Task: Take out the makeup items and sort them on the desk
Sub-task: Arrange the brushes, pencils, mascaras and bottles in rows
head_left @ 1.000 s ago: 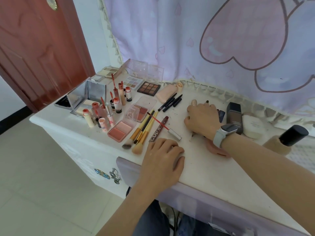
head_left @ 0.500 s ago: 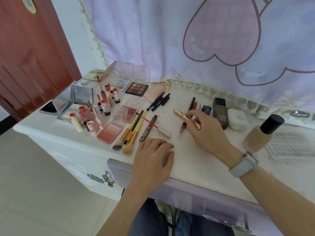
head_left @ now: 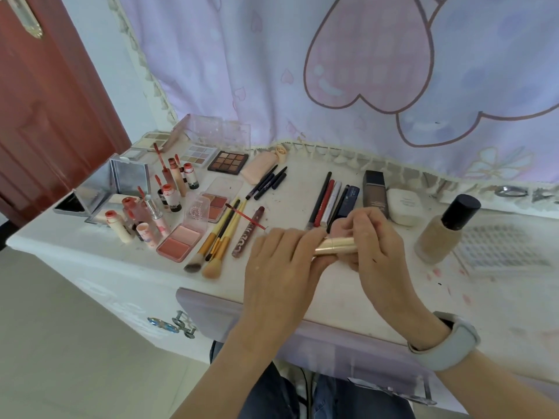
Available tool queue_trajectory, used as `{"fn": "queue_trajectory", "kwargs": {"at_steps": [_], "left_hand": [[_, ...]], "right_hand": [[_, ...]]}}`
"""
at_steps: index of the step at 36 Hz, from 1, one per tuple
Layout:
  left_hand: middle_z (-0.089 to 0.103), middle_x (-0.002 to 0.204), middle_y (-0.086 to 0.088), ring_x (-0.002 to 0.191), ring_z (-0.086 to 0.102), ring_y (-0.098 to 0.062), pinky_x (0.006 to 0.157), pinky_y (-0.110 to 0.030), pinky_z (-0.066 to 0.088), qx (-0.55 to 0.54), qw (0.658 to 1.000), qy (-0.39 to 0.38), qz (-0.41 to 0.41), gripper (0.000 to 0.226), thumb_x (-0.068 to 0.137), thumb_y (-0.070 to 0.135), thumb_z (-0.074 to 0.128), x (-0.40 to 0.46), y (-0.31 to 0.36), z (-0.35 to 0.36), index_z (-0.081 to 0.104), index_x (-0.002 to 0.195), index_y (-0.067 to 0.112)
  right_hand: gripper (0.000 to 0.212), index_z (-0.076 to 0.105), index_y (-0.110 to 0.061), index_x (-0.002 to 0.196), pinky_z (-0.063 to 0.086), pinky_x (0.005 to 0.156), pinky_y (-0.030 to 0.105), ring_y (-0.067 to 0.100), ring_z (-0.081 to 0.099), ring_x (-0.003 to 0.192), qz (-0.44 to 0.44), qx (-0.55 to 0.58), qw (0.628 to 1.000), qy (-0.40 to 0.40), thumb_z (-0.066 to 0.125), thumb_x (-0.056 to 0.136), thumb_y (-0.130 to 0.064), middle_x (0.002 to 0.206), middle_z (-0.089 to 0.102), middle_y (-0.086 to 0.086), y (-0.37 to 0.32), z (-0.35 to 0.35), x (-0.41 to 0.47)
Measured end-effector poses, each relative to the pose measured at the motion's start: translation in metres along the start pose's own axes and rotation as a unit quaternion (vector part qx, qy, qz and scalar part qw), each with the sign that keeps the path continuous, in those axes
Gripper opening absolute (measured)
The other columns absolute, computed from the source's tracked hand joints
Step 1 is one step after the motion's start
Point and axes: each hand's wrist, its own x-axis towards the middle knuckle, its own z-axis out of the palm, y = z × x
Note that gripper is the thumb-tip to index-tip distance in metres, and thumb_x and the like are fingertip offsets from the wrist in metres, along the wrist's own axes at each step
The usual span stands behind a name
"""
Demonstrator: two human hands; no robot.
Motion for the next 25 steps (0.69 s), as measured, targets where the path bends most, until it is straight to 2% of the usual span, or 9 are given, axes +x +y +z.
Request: {"fn": "queue_trajectory", "kwargs": {"at_steps": [3, 5, 9, 13, 16, 18, 20, 23, 25], "left_hand": [[0.059, 0.07, 0.005, 0.059, 0.048, -0.013, 0.049, -0.024, 0.038, -0.018, 0.998, -0.051, -0.02, 0.034, 0.1, 0.047, 0.03, -0.002, 0.002, -0.005, 0.05, 0.099, 0.02], [0.052, 0.061, 0.012, 0.049, 0.044, -0.007, 0.041, -0.02, 0.034, -0.074, 0.991, -0.086, -0.066, 0.039, 0.099, 0.05, 0.029, -0.005, 0.003, -0.01, 0.054, 0.092, 0.021], [0.032, 0.051, 0.02, 0.047, 0.039, -0.008, 0.044, -0.009, 0.021, -0.122, 0.974, -0.155, -0.108, 0.044, 0.094, 0.056, 0.031, -0.005, -0.004, -0.015, 0.059, 0.085, 0.024], [0.033, 0.048, 0.018, 0.044, 0.036, -0.003, 0.043, -0.014, 0.025, -0.084, 0.972, -0.187, -0.118, 0.038, 0.09, 0.056, 0.035, -0.003, -0.016, -0.022, 0.058, 0.08, 0.027], [0.038, 0.051, 0.015, 0.045, 0.039, -0.005, 0.043, -0.015, 0.026, -0.066, 0.968, -0.209, -0.119, 0.039, 0.088, 0.056, 0.036, -0.005, -0.018, -0.023, 0.06, 0.079, 0.027], [0.043, 0.053, 0.015, 0.045, 0.04, -0.005, 0.043, -0.016, 0.027, -0.066, 0.969, -0.208, -0.116, 0.038, 0.088, 0.055, 0.038, -0.006, -0.017, -0.022, 0.061, 0.079, 0.027], [0.052, 0.056, 0.014, 0.045, 0.044, -0.004, 0.042, -0.017, 0.031, -0.066, 0.97, -0.205, -0.116, 0.037, 0.087, 0.055, 0.04, -0.006, -0.015, -0.022, 0.063, 0.083, 0.026], [0.059, 0.06, 0.015, 0.046, 0.038, 0.002, 0.042, -0.009, 0.027, -0.068, 0.969, -0.204, -0.118, 0.034, 0.084, 0.055, 0.044, -0.006, -0.015, -0.024, 0.058, 0.092, 0.026], [0.06, 0.063, 0.016, 0.046, 0.039, 0.0, 0.045, -0.004, 0.023, -0.067, 0.97, -0.204, -0.114, 0.032, 0.082, 0.056, 0.045, -0.007, -0.016, -0.024, 0.053, 0.093, 0.028]], "right_hand": [[0.016, 0.052, -0.024, 0.076, 0.032, 0.046, 0.03, 0.017, 0.037, 0.051, -0.001, -0.035, 0.999, -0.007, 0.041, 0.088, -0.022, 0.072, 0.051, 0.031, -0.002, 0.0, 0.002], [0.015, 0.052, -0.032, 0.077, 0.032, 0.047, 0.036, 0.015, 0.037, 0.049, -0.034, -0.093, 0.995, -0.015, 0.041, 0.084, -0.025, 0.062, 0.055, 0.011, 0.002, 0.0, 0.003], [0.017, 0.051, -0.045, 0.087, 0.032, 0.049, 0.027, 0.009, 0.037, 0.047, -0.075, -0.149, 0.982, -0.084, 0.038, 0.085, -0.034, 0.06, 0.053, -0.011, 0.01, -0.006, 0.006], [0.021, 0.046, -0.038, 0.114, 0.04, 0.06, 0.027, 0.016, 0.044, 0.062, -0.116, -0.173, 0.954, -0.218, 0.04, 0.094, -0.04, 0.085, 0.049, -0.02, 0.021, -0.02, 0.006], [0.045, 0.037, -0.043, 0.131, 0.04, 0.075, 0.02, 0.013, 0.046, 0.08, -0.127, -0.189, 0.939, -0.259, 0.041, 0.095, -0.016, 0.093, 0.043, -0.022, 0.022, -0.024, 0.006], [0.048, 0.041, -0.047, 0.127, 0.042, 0.074, 0.02, 0.012, 0.047, 0.081, -0.105, -0.19, 0.94, -0.262, 0.043, 0.092, -0.015, 0.097, 0.043, -0.022, 0.023, -0.025, 0.006], [0.028, 0.046, -0.044, 0.121, 0.043, 0.067, 0.017, 0.007, 0.05, 0.075, -0.065, -0.234, 0.937, -0.252, 0.04, 0.094, -0.037, 0.094, 0.047, -0.019, 0.019, -0.021, 0.006], [0.035, 0.062, -0.023, 0.092, 0.035, 0.053, 0.014, 0.001, 0.048, 0.053, 0.019, -0.258, 0.94, -0.222, 0.032, 0.097, -0.04, 0.058, 0.053, -0.011, 0.022, -0.017, 0.006], [0.034, 0.06, -0.025, 0.08, 0.038, 0.052, 0.019, 0.005, 0.047, 0.05, 0.029, -0.238, 0.951, -0.196, 0.032, 0.098, -0.033, 0.053, 0.051, -0.007, 0.023, -0.016, 0.005]]}}
